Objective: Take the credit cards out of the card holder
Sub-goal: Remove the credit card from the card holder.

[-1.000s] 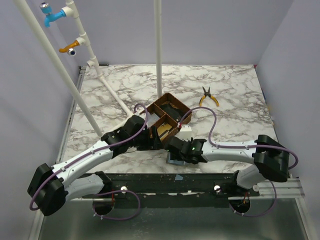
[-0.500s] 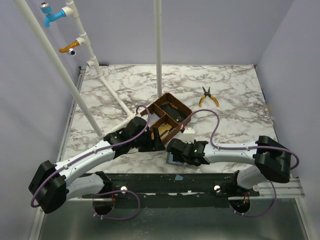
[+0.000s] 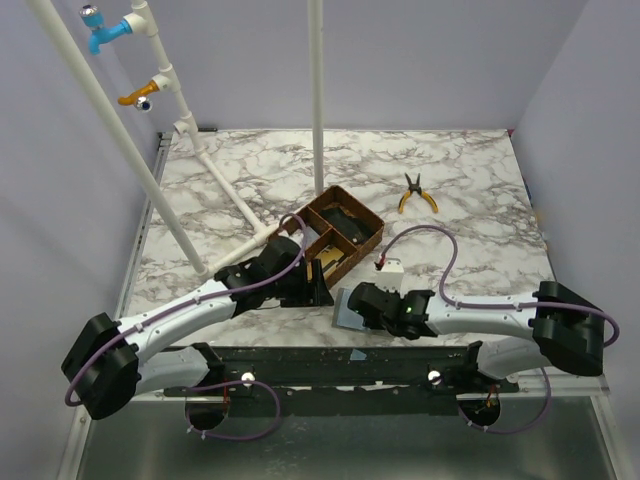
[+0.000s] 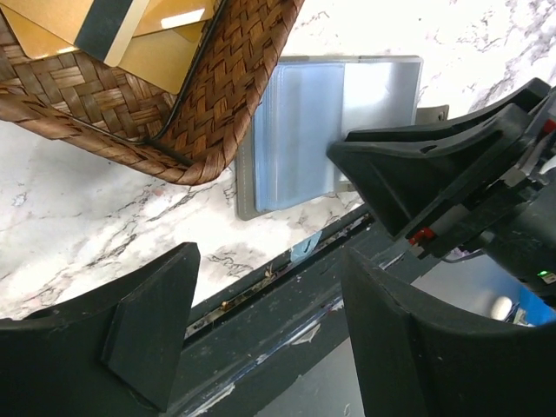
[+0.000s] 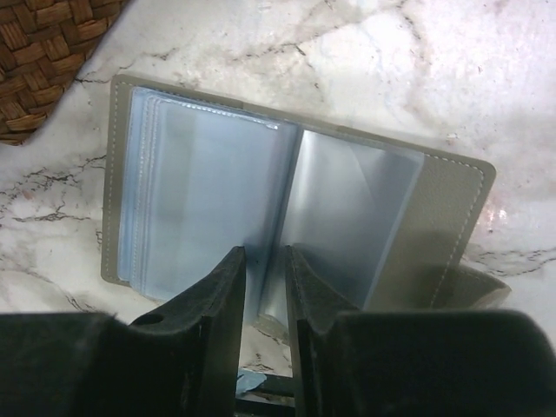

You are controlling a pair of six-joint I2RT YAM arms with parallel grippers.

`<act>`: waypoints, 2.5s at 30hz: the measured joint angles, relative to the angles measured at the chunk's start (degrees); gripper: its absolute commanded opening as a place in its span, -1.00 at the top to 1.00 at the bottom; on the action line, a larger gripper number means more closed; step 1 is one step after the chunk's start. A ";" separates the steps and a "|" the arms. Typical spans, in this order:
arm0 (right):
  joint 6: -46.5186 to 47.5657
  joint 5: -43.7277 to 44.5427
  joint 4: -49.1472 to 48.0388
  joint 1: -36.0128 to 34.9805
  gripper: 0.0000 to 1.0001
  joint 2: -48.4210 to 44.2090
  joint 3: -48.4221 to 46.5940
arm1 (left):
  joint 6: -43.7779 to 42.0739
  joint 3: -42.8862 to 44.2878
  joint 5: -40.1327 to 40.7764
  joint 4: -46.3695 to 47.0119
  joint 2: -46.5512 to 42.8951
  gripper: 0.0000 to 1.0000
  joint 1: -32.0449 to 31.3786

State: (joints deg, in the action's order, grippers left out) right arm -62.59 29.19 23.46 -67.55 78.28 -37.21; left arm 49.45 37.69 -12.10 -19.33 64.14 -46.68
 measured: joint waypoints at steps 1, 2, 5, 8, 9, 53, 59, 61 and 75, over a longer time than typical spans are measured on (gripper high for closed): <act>-0.13 -0.07 -0.26 0.00 0.54 -0.68 0.68 | 0.02 0.00 0.00 0.00 0.26 -0.31 -0.20; -0.26 -0.15 -0.50 0.00 0.57 -1.29 1.27 | 0.04 0.00 0.00 0.02 0.63 -0.29 -0.44; -0.61 -0.44 -1.57 0.00 0.58 -2.82 2.95 | 0.09 0.00 0.00 0.11 1.75 -0.19 -1.29; -0.85 -0.79 -2.21 0.15 0.58 -3.93 4.11 | 0.07 0.00 0.02 0.48 3.45 -0.02 -2.21; -0.87 -0.85 -2.43 0.17 0.58 -4.20 4.39 | 0.04 0.00 0.04 0.59 4.00 0.03 -2.49; 4.85 -6.62 -2.32 7.58 0.10 -12.00 3.80 | 2.69 5.27 4.48 5.49 16.92 0.74 -8.33; 5.73 -6.34 -0.17 5.97 0.02 -3.78 -0.15 | 2.71 5.14 4.90 5.35 15.63 0.74 -8.33; 5.75 -6.27 0.42 5.62 0.02 -2.64 -0.33 | 2.73 4.87 4.96 5.27 15.23 0.74 -8.33; 5.22 -6.08 1.01 5.25 0.57 -0.44 -0.66 | 2.73 3.96 5.01 4.85 14.80 0.75 -8.33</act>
State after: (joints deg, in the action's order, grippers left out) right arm -57.36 23.11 24.47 -62.30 77.84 -37.87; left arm 52.18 41.65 -7.09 -14.48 78.94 -55.00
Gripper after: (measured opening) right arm 0.272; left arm 0.128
